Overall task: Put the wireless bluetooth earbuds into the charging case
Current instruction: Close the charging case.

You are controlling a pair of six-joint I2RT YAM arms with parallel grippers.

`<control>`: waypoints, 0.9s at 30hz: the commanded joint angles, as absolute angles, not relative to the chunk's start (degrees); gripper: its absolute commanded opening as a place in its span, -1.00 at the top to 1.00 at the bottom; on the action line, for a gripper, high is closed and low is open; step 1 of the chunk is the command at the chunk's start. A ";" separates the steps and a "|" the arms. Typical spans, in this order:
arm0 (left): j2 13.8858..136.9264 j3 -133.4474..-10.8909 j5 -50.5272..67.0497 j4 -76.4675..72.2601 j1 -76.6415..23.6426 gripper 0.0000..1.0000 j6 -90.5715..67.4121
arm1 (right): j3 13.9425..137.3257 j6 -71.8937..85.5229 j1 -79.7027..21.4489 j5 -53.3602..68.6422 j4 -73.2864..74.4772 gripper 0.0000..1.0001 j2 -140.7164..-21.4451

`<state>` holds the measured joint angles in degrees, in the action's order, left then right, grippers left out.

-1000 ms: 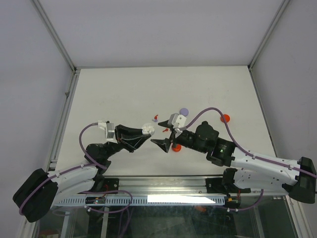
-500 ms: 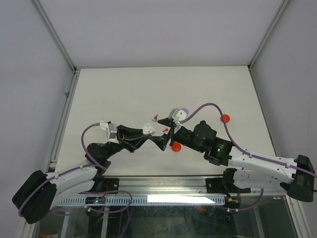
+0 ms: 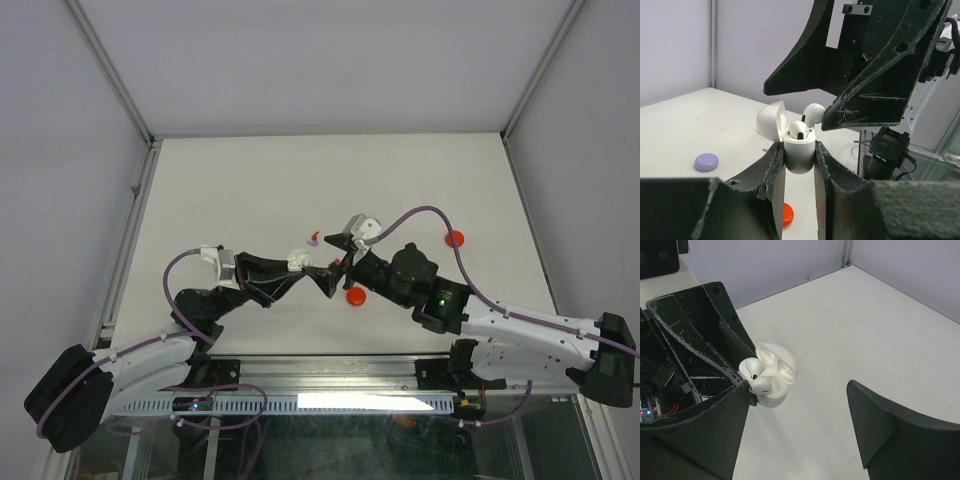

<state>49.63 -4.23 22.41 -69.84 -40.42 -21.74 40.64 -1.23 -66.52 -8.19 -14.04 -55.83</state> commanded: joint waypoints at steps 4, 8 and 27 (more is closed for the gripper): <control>48.89 -4.35 22.06 -73.38 -40.33 1.00 -21.35 | 40.74 -3.86 -66.38 -10.75 -14.94 -0.61 -51.96; 49.00 -4.51 22.89 -73.61 -40.27 1.00 -21.59 | 40.97 -4.05 -65.78 -10.27 -13.48 -0.61 -52.31; 49.59 -5.93 27.40 -70.26 -39.67 1.00 -19.95 | 44.28 -2.71 -61.21 1.68 -5.02 -0.65 -51.75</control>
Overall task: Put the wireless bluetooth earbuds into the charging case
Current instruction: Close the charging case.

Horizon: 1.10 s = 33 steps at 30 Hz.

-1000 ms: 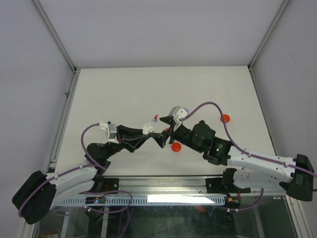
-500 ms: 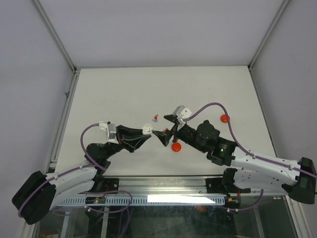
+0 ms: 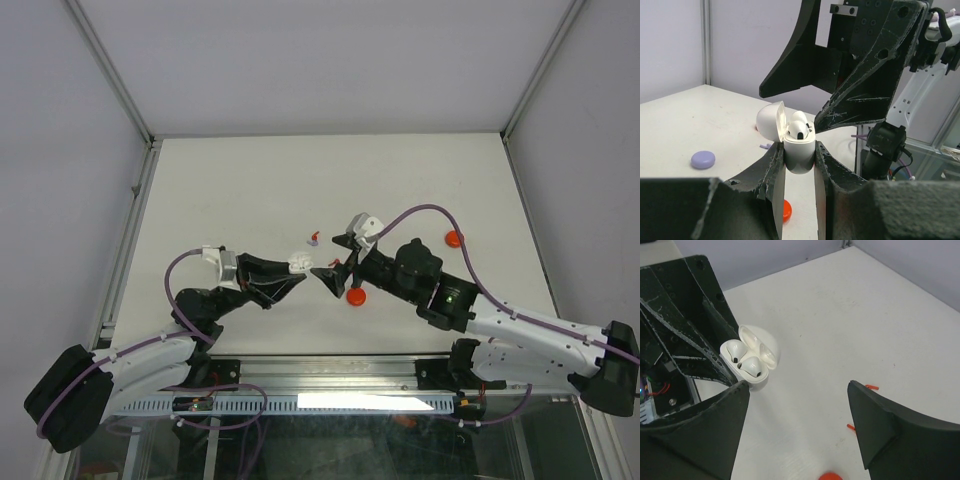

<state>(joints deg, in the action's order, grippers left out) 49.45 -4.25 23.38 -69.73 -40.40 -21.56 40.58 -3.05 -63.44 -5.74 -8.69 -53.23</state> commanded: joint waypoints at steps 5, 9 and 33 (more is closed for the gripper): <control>52.02 -7.83 31.25 -70.19 -38.27 1.00 -20.15 | 49.00 -0.07 -56.34 14.91 0.05 -0.66 -54.23; 55.18 -9.60 34.49 -71.86 -37.41 1.00 -21.27 | 51.29 5.81 -51.44 24.79 -0.43 -0.65 -57.47; 59.85 -10.29 30.28 -71.80 -36.55 1.00 -26.96 | 52.28 22.27 -44.11 49.44 -11.04 -0.48 -64.13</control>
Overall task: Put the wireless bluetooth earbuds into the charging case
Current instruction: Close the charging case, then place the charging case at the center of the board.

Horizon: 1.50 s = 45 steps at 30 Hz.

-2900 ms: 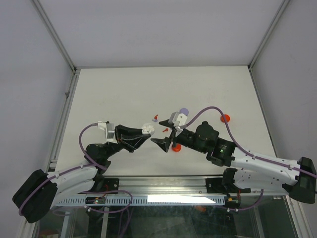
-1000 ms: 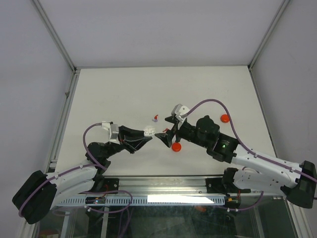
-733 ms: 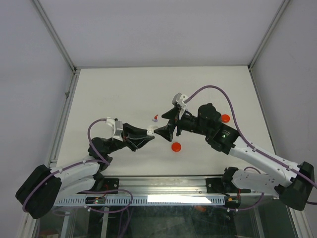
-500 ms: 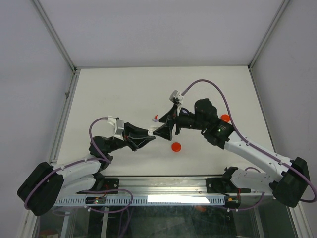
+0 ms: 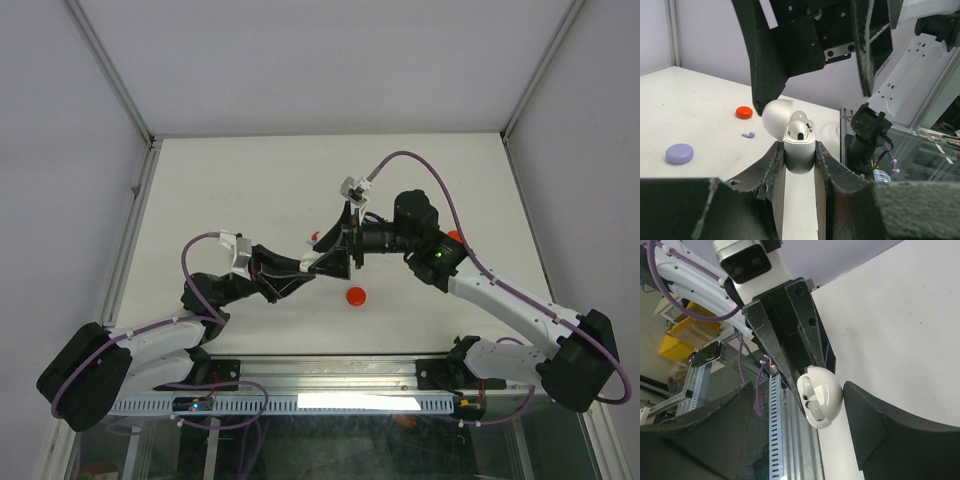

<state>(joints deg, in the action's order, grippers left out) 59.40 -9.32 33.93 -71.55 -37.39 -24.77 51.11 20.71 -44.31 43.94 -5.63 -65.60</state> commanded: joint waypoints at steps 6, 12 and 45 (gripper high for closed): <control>60.38 -10.11 28.21 -69.00 -36.38 1.00 -28.88 | 51.95 21.84 -43.68 51.60 -10.91 -0.45 -64.11; 60.28 -10.68 26.43 -62.69 -36.31 1.00 -32.50 | 51.84 16.24 -43.51 40.30 -4.09 -0.47 -62.30; 78.64 -20.24 17.49 -29.33 -43.31 0.36 -53.43 | 39.34 8.66 -43.35 -6.45 7.23 -0.51 -58.73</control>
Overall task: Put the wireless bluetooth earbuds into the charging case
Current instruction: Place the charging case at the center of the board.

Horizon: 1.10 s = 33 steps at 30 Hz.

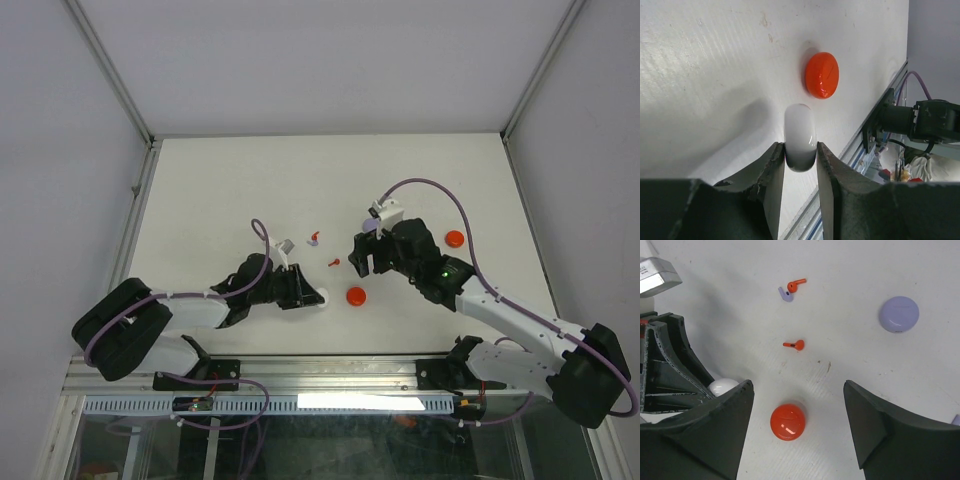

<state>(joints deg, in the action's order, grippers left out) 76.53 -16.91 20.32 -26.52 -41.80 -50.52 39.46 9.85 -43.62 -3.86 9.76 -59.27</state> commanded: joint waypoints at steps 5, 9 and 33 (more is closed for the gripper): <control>81.18 -21.82 15.68 -26.50 -44.52 0.15 -53.90 | 39.59 7.99 -43.31 -6.96 6.80 -0.52 -59.99; 80.64 -22.13 13.67 -23.08 -44.74 0.06 -54.49 | 40.36 7.10 -43.29 -7.53 6.72 -0.53 -62.02; 54.55 -21.79 -4.88 1.63 -38.61 -0.98 -50.11 | 51.92 -1.72 -29.26 -4.87 -0.22 -0.54 -89.43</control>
